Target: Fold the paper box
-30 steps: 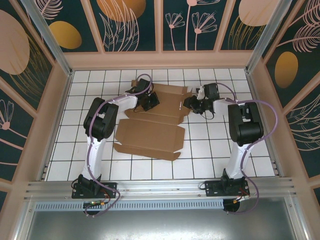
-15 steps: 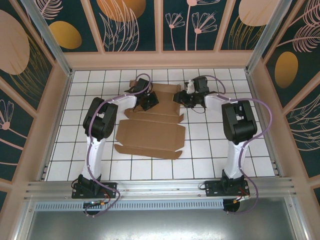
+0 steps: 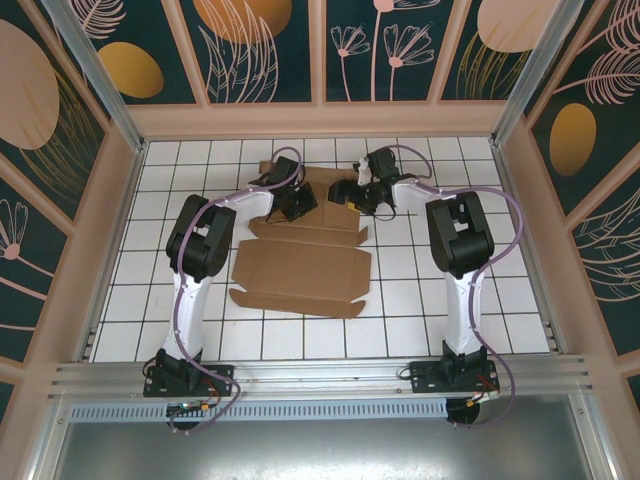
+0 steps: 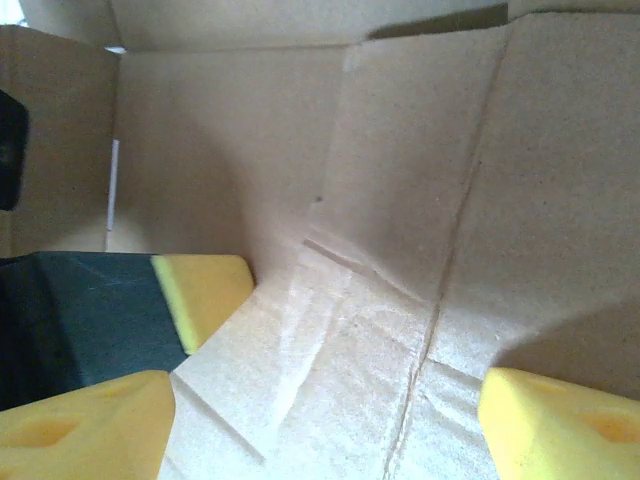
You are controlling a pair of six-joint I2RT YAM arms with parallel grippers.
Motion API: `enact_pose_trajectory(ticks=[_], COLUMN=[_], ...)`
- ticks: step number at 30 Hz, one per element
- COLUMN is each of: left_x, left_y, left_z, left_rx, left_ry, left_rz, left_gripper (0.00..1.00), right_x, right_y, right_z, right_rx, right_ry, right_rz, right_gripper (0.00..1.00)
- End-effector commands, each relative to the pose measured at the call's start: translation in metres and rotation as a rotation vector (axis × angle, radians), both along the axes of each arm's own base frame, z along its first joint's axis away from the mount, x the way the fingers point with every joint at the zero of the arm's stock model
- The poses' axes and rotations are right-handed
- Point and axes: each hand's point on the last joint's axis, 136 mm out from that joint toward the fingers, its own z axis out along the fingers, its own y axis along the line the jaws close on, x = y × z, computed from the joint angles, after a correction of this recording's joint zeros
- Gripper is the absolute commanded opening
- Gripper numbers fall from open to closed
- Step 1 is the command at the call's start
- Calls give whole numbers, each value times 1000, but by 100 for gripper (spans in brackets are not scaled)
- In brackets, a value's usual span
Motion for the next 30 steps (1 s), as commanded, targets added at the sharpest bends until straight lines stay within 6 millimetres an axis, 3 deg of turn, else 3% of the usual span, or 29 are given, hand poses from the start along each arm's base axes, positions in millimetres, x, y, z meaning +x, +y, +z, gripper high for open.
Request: enact_pose_trajectory(ticks=[1, 5, 10, 12, 15, 22, 30], left_x=[-12, -13, -12, -12, -12, -14, -12], left_y=[12, 13, 16, 17, 18, 18, 20], left_z=[-11, -12, -9, -7, -4, -7, -6], left_rx=[49, 48, 48, 46, 38, 32, 39], left_ry=[58, 62, 57, 53, 48, 55, 52], left_rz=[0, 2, 4, 8, 13, 13, 12], left_gripper=[0, 0, 0, 0, 0, 0, 0], right_x=[-6, -7, 5, 9, 11, 2, 2], right_y=[-18, -16, -15, -26, -49, -79, -89], right_z=[-45, -45, 25, 48, 67, 54, 53], right_rx=[-162, -185, -131, -148, -161, -160, -111], right_ry=[69, 62, -78, -129, -162, -115, -113], right_rz=[-19, -10, -17, -47, -96, -122, -144], right_gripper=[81, 82, 82, 80, 76, 71, 39])
